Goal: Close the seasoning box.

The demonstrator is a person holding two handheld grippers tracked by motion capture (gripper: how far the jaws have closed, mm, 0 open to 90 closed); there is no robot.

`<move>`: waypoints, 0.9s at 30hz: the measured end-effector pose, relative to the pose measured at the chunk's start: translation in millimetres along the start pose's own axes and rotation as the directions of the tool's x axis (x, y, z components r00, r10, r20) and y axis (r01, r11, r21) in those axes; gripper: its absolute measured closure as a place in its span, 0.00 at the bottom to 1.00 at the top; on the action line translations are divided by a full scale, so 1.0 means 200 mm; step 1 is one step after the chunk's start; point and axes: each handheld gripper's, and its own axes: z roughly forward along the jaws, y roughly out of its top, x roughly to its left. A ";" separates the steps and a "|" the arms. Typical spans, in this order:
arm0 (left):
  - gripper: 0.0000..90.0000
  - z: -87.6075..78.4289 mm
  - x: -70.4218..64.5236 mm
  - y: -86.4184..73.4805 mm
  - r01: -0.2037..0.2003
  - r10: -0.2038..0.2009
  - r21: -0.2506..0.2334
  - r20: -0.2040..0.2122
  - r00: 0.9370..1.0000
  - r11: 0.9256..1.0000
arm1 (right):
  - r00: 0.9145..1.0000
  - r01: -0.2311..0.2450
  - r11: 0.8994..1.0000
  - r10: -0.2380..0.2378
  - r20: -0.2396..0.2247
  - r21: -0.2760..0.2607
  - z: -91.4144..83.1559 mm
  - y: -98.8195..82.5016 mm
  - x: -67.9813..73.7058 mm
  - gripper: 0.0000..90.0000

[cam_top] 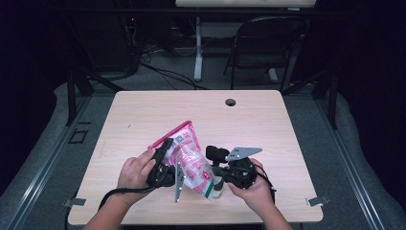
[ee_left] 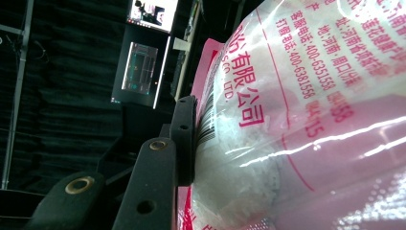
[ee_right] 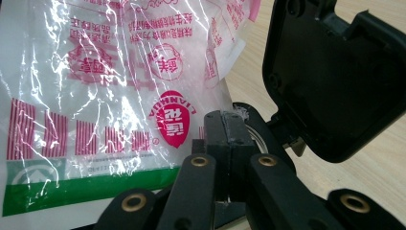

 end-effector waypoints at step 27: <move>0.78 0.00 0.01 0.00 -0.004 0.004 -0.003 -0.002 1.000 1.000 | 1.000 0.001 1.000 -0.001 -0.001 0.002 0.00 0.00 0.00 1.00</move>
